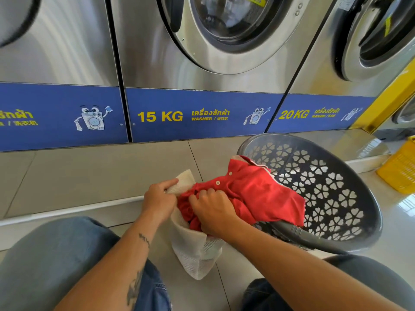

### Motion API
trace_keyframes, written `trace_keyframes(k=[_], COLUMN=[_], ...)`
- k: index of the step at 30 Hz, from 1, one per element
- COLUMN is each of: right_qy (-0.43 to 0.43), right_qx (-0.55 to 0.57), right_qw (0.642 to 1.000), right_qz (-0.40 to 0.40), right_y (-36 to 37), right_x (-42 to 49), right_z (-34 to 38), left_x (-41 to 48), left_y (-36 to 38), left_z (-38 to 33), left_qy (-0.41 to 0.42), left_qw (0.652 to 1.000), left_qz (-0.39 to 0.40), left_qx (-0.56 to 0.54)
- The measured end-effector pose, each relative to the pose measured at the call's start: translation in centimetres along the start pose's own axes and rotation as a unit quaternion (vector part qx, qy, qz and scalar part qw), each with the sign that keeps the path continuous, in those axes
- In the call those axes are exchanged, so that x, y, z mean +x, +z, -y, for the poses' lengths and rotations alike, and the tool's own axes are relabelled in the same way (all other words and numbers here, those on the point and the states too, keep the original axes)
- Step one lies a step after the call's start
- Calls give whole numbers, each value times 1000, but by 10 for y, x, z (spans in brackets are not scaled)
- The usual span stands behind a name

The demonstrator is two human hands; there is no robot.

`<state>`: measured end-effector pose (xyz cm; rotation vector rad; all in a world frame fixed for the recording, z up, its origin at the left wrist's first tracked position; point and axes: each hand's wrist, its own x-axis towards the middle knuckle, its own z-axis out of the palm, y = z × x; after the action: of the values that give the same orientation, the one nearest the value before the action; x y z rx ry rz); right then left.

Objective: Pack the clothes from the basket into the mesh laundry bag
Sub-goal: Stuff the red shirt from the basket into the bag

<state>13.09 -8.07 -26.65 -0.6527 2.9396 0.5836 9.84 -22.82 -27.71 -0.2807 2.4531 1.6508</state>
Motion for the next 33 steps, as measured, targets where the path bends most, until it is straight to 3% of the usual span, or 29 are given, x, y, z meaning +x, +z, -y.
trace_keyframes(k=[4,10,13,17,22,27,33], right_qy=[-26,-11,-31,48,83,136,97], right_qx=[-29,85,-42,-227,-196,-44,75], right_qw=[999,994,998,958,957,989,981], right_qz=[27,73,22,172,195,24,-152], right_y=[27,25,9,16,26,18,28], right_x=[8,0,-14,-12,6,5,7], right_z=[1,-5,-16,-31,-48,-42,-17], left_x=[0,-2,-3,-5,-5,1,4], left_y=[2,3,3,6,6,5,6], left_z=[-2,-7,-8,-10,-8,-1,0], left_qy=[32,22,11,16,23,10,-7], left_qw=[999,1000,1000,999,997,997,999], left_qz=[26,-11,-24,-11,-8,-11,-4], left_qx=[-13,1,17,45,67,71,48])
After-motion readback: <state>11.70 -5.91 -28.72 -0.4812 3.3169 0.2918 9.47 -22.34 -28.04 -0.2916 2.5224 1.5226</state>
